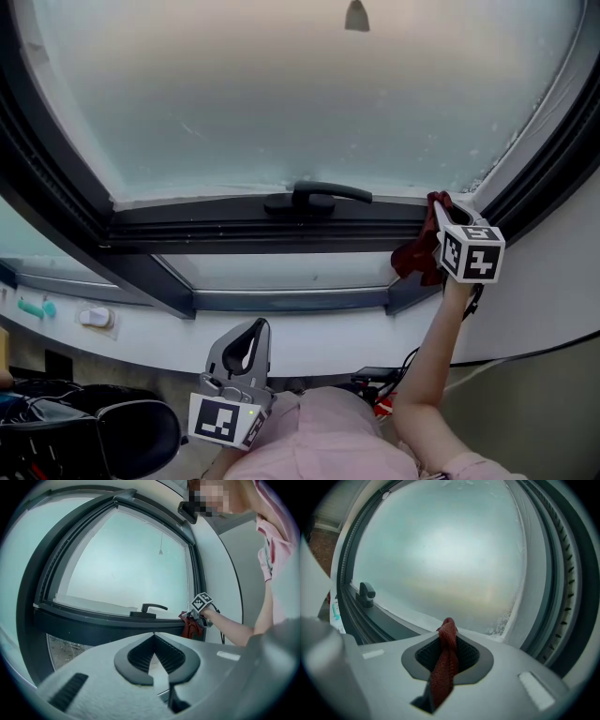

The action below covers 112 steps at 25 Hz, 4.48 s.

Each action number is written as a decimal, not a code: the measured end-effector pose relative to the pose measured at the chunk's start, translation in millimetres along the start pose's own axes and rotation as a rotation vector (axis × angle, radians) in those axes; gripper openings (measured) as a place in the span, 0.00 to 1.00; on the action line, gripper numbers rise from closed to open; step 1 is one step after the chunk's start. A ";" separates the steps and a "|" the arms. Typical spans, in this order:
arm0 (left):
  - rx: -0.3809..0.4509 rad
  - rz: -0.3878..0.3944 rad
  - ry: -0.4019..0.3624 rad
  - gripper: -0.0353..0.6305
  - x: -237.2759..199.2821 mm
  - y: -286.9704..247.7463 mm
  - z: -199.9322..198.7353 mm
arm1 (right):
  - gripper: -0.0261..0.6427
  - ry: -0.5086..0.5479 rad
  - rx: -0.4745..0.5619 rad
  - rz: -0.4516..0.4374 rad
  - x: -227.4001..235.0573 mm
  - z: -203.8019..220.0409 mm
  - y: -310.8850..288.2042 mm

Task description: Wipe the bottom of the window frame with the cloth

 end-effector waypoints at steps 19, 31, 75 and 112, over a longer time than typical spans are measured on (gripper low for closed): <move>-0.012 0.031 -0.003 0.05 -3.1 -12.5 -3.3 | 0.12 -0.054 -0.037 0.138 56.1 17.3 -3.0; -0.007 0.054 -0.008 0.05 -2.6 -19.5 -5.9 | 0.12 -0.107 0.014 0.137 57.7 18.8 -2.8; -0.060 0.103 -0.051 0.05 -27.4 74.7 -20.8 | 0.12 -0.269 0.274 -0.136 -96.4 34.1 203.0; 0.048 0.103 -0.016 0.05 -37.7 105.5 -29.3 | 0.12 0.144 0.096 -0.131 -214.7 -28.1 70.5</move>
Point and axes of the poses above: the fingertips, and each gripper's own axes: y backward along the fingers, x to its right, z out of its underside, the point moved 4 cm from there along y, backward along the fingers, and after that the axes turned 11 degrees about z, right-handed, at the moved point
